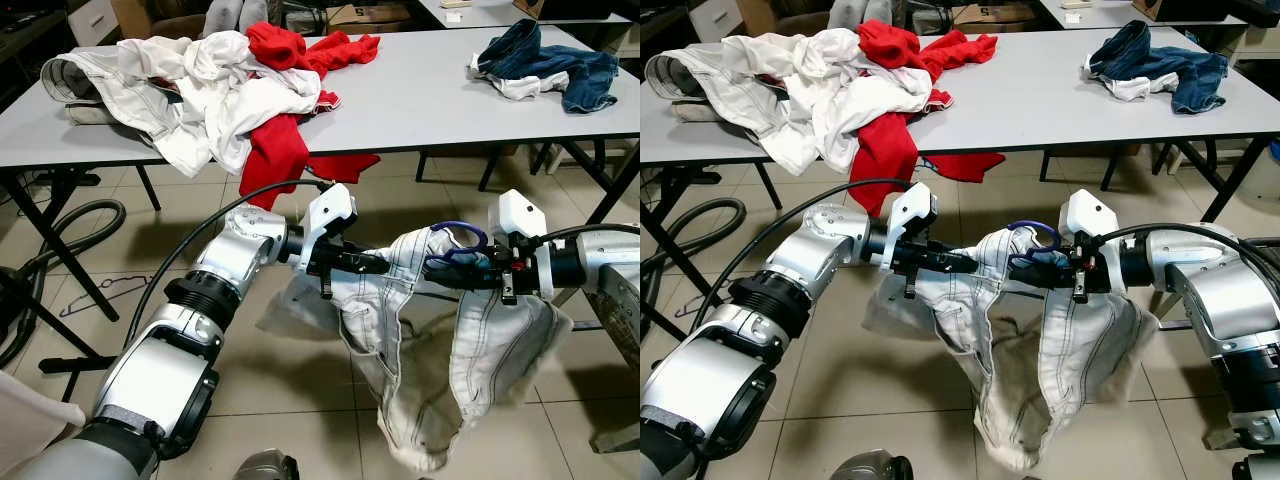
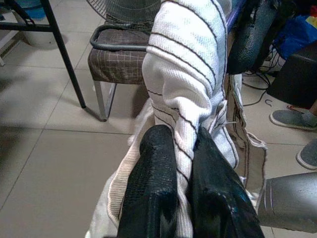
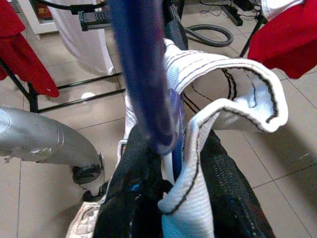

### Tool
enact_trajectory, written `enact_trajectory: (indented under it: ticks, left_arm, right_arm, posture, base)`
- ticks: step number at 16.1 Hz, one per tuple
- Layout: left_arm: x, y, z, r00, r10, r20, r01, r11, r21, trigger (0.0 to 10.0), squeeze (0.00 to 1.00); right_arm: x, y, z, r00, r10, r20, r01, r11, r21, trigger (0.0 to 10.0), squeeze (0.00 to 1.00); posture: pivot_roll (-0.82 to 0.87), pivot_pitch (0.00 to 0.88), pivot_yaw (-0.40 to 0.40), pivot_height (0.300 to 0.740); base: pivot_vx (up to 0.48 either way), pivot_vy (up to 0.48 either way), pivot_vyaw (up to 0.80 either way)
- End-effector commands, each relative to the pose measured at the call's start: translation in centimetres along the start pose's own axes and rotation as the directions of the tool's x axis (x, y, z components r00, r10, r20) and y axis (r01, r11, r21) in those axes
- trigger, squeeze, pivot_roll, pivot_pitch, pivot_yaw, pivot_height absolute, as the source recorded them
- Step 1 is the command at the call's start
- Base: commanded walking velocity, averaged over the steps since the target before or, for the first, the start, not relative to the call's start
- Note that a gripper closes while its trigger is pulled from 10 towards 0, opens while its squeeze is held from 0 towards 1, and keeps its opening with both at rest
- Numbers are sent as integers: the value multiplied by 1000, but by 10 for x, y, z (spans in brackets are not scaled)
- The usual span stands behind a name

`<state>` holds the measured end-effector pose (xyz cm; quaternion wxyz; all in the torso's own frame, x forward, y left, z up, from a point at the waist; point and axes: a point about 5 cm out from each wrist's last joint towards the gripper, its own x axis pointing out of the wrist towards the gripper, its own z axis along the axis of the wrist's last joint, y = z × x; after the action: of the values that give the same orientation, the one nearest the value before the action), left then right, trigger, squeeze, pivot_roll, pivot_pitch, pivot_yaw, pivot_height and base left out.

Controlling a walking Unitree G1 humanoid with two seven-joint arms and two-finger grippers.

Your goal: Hang hanger

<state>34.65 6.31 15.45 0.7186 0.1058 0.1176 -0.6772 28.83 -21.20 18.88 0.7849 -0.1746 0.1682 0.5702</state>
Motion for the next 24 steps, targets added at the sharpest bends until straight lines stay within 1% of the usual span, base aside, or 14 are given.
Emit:
enact_trajectory:
  ticks: [1,5,6,7,8,9,11,15,18,20,21,22,23,24]
  left_arm:
    - [-10,11,26,992,78,99,-82,996,43,0,0]
    - [-11,10,26,991,73,108,-78,996,37,0,0]
    - [-12,9,26,991,64,120,-66,998,13,9961,0]
    - [-13,9,26,988,73,133,-75,997,4,10000,0]
    - [-13,9,25,987,77,139,-78,997,0,10000,561]
    - [-14,8,22,988,71,138,-71,997,-2,10000,1000]
    - [-13,6,18,988,69,139,-69,998,-4,10000,1000]
    - [-12,5,21,973,91,214,-94,996,4,10000,1000]
    - [-17,8,16,948,171,269,-163,985,-52,10000,1000]
    - [-20,9,-12,941,305,150,-291,951,-107,10000,1000]
    - [-21,9,-21,922,366,129,-352,928,-118,10000,569]
    - [-24,6,-43,876,475,80,-459,874,-160,10000,325]
    - [-27,3,-59,837,544,63,-524,829,-194,10000,27]
    - [-31,-2,-77,792,610,32,-588,775,-233,10000,0]
  right_arm:
    - [6,5,1,999,48,1,-48,999,-3,0,0]
    - [8,4,-4,1000,19,-8,-19,1000,0,0,0]
    - [9,4,-8,1000,-19,-12,20,1000,4,0,0]
    - [10,5,-10,999,-32,-9,32,999,9,0,0]
    - [10,6,-12,999,-44,-2,44,999,18,0,0]
    - [11,9,-16,998,-63,1,63,998,31,0,0]
    - [12,13,-21,997,-81,4,80,996,46,0,0]
    - [12,24,-31,993,-119,11,118,989,84,0,0]
    - [11,30,-40,987,-161,7,159,980,120,0,0]
    - [15,37,-61,958,-285,-40,288,943,170,0,0]
    - [17,37,-68,936,-347,-49,350,916,195,0,0]
    - [21,40,-86,870,-488,-77,490,832,262,0,0]
    - [22,43,-99,810,-578,-101,577,755,312,0,0]
    - [24,49,-112,750,-648,-131,645,674,361,0,0]
  posture:
    - [-40,0,46,740]
    - [-39,0,52,740]
    - [-38,0,53,740]
    - [-39,0,54,740]
    - [-41,0,59,740]
    - [-45,0,65,740]
    - [-50,0,74,740]
    - [-63,0,94,740]
    - [-73,0,99,740]
    - [-80,0,109,740]
    - [-77,0,111,740]
    - [-73,0,113,740]
    - [-71,0,114,740]
    - [-69,0,116,740]
  base:
    - [0,0,0]
    - [0,0,0]
    - [0,0,0]
    - [0,0,0]
    - [0,0,0]
    - [0,0,0]
    - [0,0,0]
    - [0,0,0]
    - [0,0,0]
    - [0,0,0]
    - [0,0,0]
    - [0,0,0]
    - [0,0,0]
    - [0,0,0]
